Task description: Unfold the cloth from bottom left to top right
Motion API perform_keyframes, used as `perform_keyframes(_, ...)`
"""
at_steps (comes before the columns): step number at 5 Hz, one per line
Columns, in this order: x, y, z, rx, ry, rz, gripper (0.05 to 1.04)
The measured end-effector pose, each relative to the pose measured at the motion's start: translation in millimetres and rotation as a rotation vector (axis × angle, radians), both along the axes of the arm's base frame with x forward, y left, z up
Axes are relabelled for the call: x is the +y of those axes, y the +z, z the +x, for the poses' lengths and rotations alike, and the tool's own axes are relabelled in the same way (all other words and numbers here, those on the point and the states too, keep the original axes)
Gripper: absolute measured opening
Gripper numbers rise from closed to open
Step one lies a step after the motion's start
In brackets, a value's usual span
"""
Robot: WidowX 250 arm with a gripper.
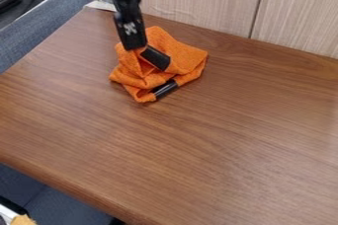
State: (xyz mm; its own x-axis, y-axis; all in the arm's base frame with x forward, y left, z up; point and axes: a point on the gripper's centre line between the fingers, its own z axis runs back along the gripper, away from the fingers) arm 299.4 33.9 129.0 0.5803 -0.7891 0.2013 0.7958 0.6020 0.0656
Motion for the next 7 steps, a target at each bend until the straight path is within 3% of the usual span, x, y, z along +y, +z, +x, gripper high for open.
perform_keyframes(1,-2,-24.3,3,0.083,0.01,0.007,1.0)
perform_keyframes(2,-2,-36.6,10,0.11,0.002,0.044,0.962)
perform_keyframes(4,-2,-41.2,8,0.096,0.016,-0.004,0.364)
perform_keyframes(5,-5,-31.7,4,0.062,-0.006,-0.011,0.177)
perform_keyframes(6,-1,-23.1,-1,0.035,0.003,-0.027,0.091)
perform_keyframes(7,7,-4.5,-5,-0.015,0.018,-0.016,0.086)
